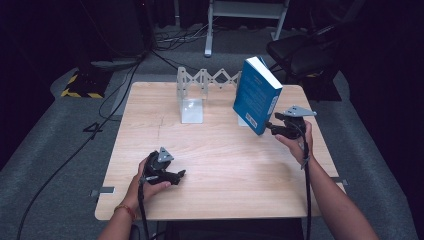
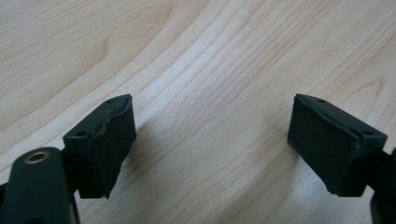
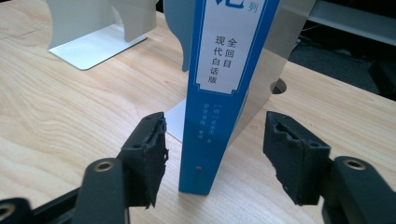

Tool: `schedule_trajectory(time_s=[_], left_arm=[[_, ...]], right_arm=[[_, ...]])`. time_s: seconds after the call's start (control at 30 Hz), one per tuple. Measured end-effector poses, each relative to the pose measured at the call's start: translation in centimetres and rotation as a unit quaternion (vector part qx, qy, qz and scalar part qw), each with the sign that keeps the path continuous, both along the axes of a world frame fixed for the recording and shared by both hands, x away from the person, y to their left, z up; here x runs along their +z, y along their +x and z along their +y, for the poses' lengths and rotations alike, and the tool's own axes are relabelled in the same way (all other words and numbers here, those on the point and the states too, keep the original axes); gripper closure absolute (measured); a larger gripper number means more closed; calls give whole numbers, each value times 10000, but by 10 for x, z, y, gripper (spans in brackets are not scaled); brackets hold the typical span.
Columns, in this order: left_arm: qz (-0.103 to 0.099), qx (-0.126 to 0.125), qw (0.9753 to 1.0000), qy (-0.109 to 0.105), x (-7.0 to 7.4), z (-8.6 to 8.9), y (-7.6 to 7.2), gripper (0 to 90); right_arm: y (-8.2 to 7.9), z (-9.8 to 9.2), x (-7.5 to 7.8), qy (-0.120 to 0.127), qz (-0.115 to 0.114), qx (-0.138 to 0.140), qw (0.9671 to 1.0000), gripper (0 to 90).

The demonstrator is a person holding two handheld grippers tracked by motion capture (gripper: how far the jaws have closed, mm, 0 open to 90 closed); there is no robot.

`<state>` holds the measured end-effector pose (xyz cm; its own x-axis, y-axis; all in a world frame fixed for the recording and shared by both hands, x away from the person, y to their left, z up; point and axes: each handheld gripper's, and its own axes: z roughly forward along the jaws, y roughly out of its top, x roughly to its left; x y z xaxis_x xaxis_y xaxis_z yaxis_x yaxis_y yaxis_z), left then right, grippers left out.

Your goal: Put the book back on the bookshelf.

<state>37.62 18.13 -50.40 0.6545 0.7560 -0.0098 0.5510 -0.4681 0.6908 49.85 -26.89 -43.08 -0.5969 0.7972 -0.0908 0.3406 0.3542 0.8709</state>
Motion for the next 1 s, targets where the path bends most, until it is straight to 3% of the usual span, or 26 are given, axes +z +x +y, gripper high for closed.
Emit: schedule_trajectory(time_s=[0.3, 0.43, 0.8, 1.0], left_arm=[[-3, 18, 10000, 0, 0, 0, 0, 158], [-2, 8, 10000, 0, 0, 0, 0, 158], [-5, -2, 10000, 6, 0, 0, 0, 158], [-8, 11, 10000, 7, 0, 0, 0, 158]], right_arm=[[-8, -7, 5, -458, 310, 221, 9982, 298], [-14, -12, 5, -560, 307, 374, 9973, 290], [-36, -21, 3, -1091, 392, 461, 9922, 273], [-47, -29, -3, -1175, 445, 494, 9908, 243]])
